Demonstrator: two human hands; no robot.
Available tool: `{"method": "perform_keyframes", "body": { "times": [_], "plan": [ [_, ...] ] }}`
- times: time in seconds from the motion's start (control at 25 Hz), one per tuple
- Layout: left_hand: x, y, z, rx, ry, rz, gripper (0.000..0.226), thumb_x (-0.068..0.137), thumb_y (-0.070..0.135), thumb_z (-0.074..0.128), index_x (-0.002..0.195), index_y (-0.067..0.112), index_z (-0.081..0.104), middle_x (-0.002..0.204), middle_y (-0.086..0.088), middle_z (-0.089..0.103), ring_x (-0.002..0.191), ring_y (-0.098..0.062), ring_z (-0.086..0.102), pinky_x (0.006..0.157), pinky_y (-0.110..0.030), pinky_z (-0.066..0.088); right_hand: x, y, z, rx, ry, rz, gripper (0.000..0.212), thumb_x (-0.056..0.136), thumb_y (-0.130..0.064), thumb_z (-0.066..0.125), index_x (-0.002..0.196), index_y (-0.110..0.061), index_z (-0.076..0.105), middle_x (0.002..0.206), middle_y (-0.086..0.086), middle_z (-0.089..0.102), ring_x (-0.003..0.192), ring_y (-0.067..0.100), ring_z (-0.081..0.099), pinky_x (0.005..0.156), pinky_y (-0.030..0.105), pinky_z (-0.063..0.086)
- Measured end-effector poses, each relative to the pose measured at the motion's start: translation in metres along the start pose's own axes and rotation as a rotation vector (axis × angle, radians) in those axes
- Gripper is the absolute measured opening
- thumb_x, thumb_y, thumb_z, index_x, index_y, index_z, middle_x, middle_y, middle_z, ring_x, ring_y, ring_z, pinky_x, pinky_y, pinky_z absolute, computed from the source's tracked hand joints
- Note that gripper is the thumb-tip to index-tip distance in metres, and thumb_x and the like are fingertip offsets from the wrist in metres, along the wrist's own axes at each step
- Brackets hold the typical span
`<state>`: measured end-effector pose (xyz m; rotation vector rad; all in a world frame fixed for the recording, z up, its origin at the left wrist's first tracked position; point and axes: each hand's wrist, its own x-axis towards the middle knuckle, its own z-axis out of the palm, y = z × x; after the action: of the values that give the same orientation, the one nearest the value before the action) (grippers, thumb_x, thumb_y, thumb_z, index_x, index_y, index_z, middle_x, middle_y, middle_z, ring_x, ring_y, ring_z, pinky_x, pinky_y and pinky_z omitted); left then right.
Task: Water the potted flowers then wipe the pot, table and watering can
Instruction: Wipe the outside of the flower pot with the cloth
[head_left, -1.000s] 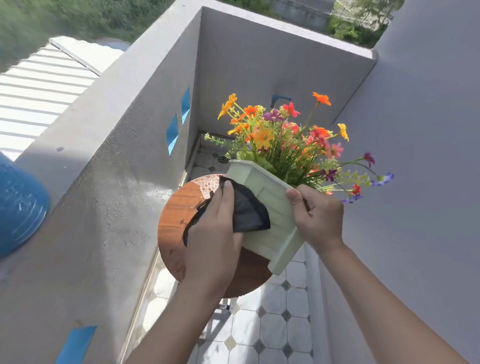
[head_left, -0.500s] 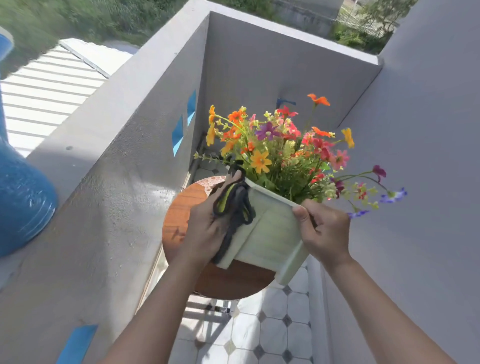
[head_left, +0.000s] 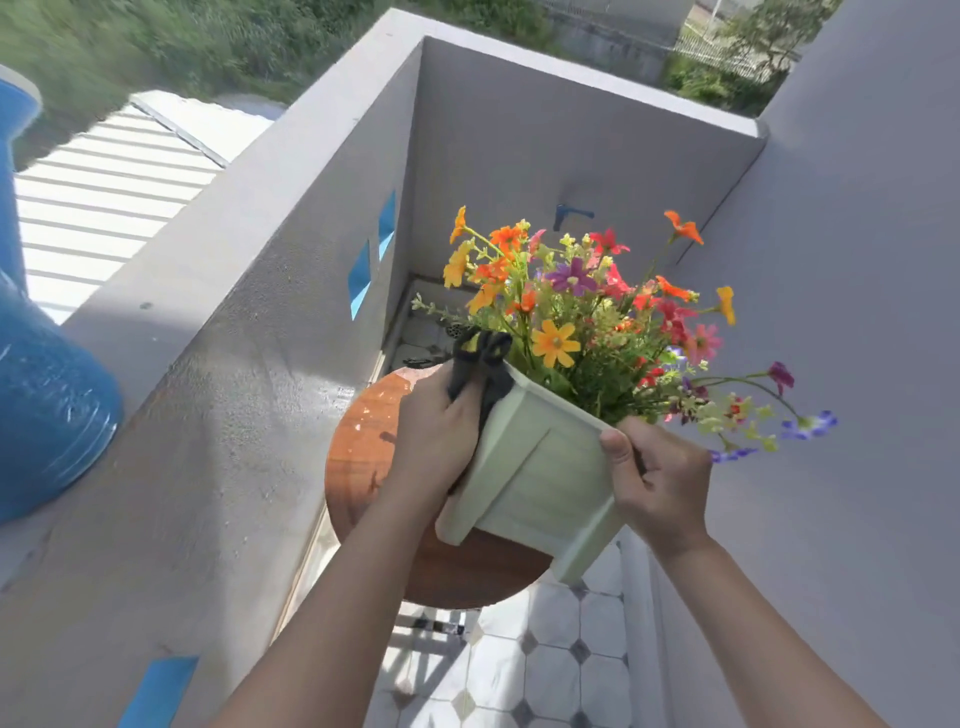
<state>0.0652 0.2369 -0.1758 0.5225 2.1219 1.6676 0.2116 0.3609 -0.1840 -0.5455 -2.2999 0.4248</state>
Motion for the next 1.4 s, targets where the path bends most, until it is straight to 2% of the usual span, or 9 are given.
{"method": "perform_keyframes", "body": {
  "times": [0.24, 0.32, 0.44, 0.68, 0.8, 1.0, 1.16, 1.28, 1.4],
  "plan": [
    [0.051, 0.006, -0.001, 0.142, -0.161, -0.383, 0.077, 0.075, 0.064, 0.043, 0.116, 0.001, 0.059, 0.121, -0.024, 0.059, 0.111, -0.036, 0.055, 0.089, -0.036, 0.043, -0.004, 0.002, 0.001, -0.031, -0.008, -0.053, 0.049, 0.096, -0.053, 0.029, 0.06, -0.021, 0.033, 0.051, -0.01, 0.023, 0.05, 0.011, 0.027, 0.042, 0.027, 0.021],
    [0.06, 0.008, -0.006, 0.084, -0.234, -0.451, 0.079, 0.059, 0.062, 0.054, 0.111, 0.003, 0.062, 0.109, -0.021, 0.064, 0.096, -0.033, 0.062, 0.08, -0.033, 0.046, -0.004, 0.006, 0.0, 0.011, -0.027, -0.066, 0.051, 0.096, -0.052, 0.03, 0.057, -0.019, 0.037, 0.051, -0.01, 0.026, 0.049, 0.013, 0.031, 0.043, 0.025, 0.021],
    [0.065, 0.017, -0.012, 0.102, -0.27, -0.488, 0.033, 0.07, 0.038, 0.067, 0.083, 0.008, 0.06, 0.088, -0.015, 0.062, 0.072, -0.027, 0.06, 0.073, -0.032, 0.048, -0.002, 0.011, -0.004, 0.076, -0.083, -0.063, 0.051, 0.096, -0.051, 0.029, 0.058, -0.019, 0.04, 0.054, -0.009, 0.03, 0.053, 0.008, 0.03, 0.047, 0.021, 0.021],
    [0.061, 0.02, -0.014, 0.432, -0.213, -0.303, 0.043, 0.08, 0.033, 0.061, 0.112, 0.005, 0.058, 0.116, -0.018, 0.061, 0.109, -0.036, 0.055, 0.095, -0.042, 0.046, 0.002, 0.026, -0.014, 0.162, -0.199, 0.017, 0.039, 0.094, -0.056, 0.03, 0.087, -0.029, 0.056, 0.08, -0.026, 0.047, 0.072, -0.003, 0.043, 0.067, 0.015, 0.034],
    [0.059, 0.014, -0.015, 0.377, -0.108, -0.293, 0.044, 0.066, 0.041, 0.057, 0.101, 0.013, 0.06, 0.107, -0.012, 0.065, 0.103, -0.035, 0.058, 0.09, -0.039, 0.049, 0.003, 0.018, -0.02, 0.146, -0.076, 0.094, 0.03, 0.088, -0.033, 0.048, 0.104, -0.011, 0.061, 0.099, -0.007, 0.06, 0.094, 0.003, 0.051, 0.087, 0.003, 0.034],
    [0.044, 0.025, -0.004, 0.542, 0.093, -0.167, 0.032, 0.086, 0.037, 0.054, 0.102, 0.01, 0.06, 0.104, -0.014, 0.062, 0.102, -0.035, 0.055, 0.073, -0.03, 0.033, -0.008, -0.034, -0.008, 0.088, -0.003, 0.031, 0.032, 0.074, -0.014, 0.043, 0.101, -0.009, 0.06, 0.099, 0.0, 0.059, 0.097, 0.015, 0.052, 0.092, 0.022, 0.038],
    [0.03, 0.032, 0.007, 0.541, 0.159, -0.162, 0.021, 0.083, 0.027, 0.057, 0.085, 0.006, 0.055, 0.098, -0.02, 0.063, 0.099, -0.04, 0.057, 0.071, -0.032, 0.035, 0.01, -0.034, 0.018, -0.447, -0.106, 0.006, 0.034, 0.086, -0.041, 0.047, 0.095, -0.015, 0.067, 0.078, 0.0, 0.069, 0.074, 0.024, 0.063, 0.07, 0.033, 0.044],
    [0.027, 0.04, 0.023, 0.503, 0.194, -0.123, 0.016, 0.079, 0.019, 0.057, 0.076, 0.005, 0.051, 0.078, -0.014, 0.057, 0.089, -0.04, 0.058, 0.065, -0.03, 0.034, 0.022, -0.017, 0.026, -0.537, -0.079, -0.051, 0.027, 0.083, -0.034, 0.053, 0.067, -0.014, 0.06, 0.052, 0.002, 0.057, 0.047, 0.024, 0.056, 0.048, 0.026, 0.04],
    [0.025, 0.035, 0.024, 0.482, 0.192, -0.106, 0.025, 0.082, 0.028, 0.057, 0.073, 0.004, 0.055, 0.079, -0.015, 0.059, 0.087, -0.04, 0.057, 0.066, -0.032, 0.037, 0.019, -0.006, 0.027, -0.52, -0.009, -0.114, 0.032, 0.089, -0.032, 0.047, 0.063, -0.015, 0.054, 0.052, 0.002, 0.053, 0.048, 0.024, 0.053, 0.052, 0.031, 0.033]
  ]
}}
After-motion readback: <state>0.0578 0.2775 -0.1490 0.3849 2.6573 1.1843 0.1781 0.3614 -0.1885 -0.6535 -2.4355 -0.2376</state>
